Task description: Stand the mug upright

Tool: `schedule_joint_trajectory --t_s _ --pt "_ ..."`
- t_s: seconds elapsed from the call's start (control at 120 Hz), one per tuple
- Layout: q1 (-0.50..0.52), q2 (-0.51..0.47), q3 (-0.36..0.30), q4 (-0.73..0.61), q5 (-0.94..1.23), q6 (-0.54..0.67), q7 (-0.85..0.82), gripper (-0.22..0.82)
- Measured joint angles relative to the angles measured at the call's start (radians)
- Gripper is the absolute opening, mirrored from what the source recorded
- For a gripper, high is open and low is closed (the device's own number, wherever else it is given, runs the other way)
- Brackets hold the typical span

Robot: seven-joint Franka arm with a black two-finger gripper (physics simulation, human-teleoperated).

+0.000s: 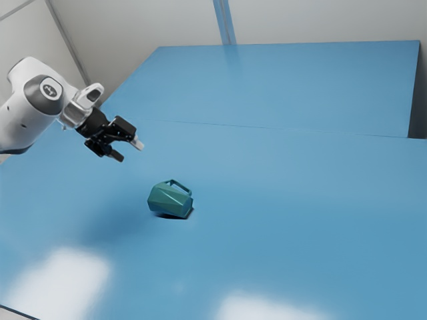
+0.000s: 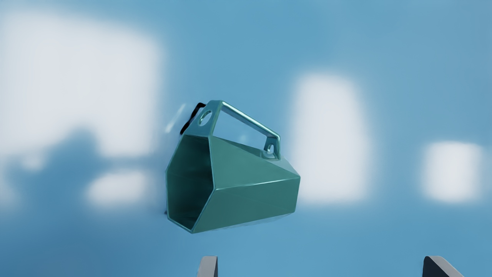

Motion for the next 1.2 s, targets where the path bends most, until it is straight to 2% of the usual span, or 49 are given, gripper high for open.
schedule_joint_trajectory --t_s 0.192,0.567,1.2 --pt "0.031 0.014 0.006 -0.087 -0.141 0.084 0.153 0.58" --pt "0.056 0.063 0.022 -0.202 -0.351 0.159 0.409 0.58" --pt "0.067 0.205 0.041 -0.196 -0.51 0.071 0.631 0.58"
